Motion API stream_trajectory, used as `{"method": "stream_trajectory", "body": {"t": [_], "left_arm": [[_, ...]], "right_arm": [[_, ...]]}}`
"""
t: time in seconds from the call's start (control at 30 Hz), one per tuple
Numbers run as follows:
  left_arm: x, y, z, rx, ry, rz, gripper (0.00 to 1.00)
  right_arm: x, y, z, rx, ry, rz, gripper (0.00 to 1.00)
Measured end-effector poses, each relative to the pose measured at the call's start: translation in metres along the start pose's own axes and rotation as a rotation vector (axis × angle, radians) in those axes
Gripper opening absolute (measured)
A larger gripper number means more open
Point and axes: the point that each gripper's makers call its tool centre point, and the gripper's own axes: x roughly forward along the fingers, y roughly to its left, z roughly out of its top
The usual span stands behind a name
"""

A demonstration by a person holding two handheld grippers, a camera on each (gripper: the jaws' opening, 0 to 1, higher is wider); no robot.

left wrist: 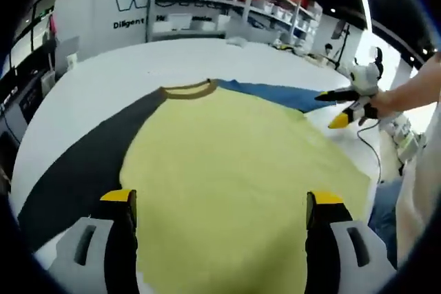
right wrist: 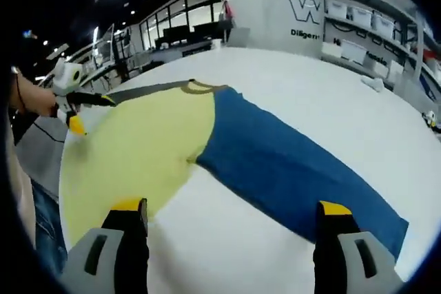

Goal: Fold the garment on the visible template until the final outline fits inside the template.

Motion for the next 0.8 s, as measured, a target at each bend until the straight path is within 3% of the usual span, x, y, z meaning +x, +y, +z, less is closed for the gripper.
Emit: {"method": "stream_trajectory", "body": {"t": [0.17, 0.23, 0.47, 0.67, 0.73, 0.8], "left_arm": [[0.004, -0.016, -0.009, -0.007, 0.025, -0.029, 0.99], [0.005, -0.019, -0.013, -0.014, 0.033, -0.035, 0.99], [0.009, -0.021, -0.023, -0.044, 0.06, -0.034, 0.99], [0.009, -0.02, -0.022, -0.045, 0.058, -0.025, 0.98], [0.009, -0.021, -0.022, -0.046, 0.06, -0.025, 0.98], [0.009, -0.021, -0.023, -0.046, 0.061, -0.024, 0.98]], "right_arm": [[-0.004, -0.031, -0.007, 0.167, -0.002, -0.032, 1.0], [-0.005, -0.04, -0.005, 0.164, -0.025, -0.046, 1.0], [-0.021, -0.035, -0.02, 0.18, -0.024, -0.07, 1.0], [-0.028, -0.032, -0.026, 0.194, -0.011, -0.086, 1.0], [-0.03, -0.038, -0.023, 0.228, -0.01, -0.087, 1.0], [-0.032, -0.048, -0.006, 0.209, -0.077, -0.108, 1.0]]}}
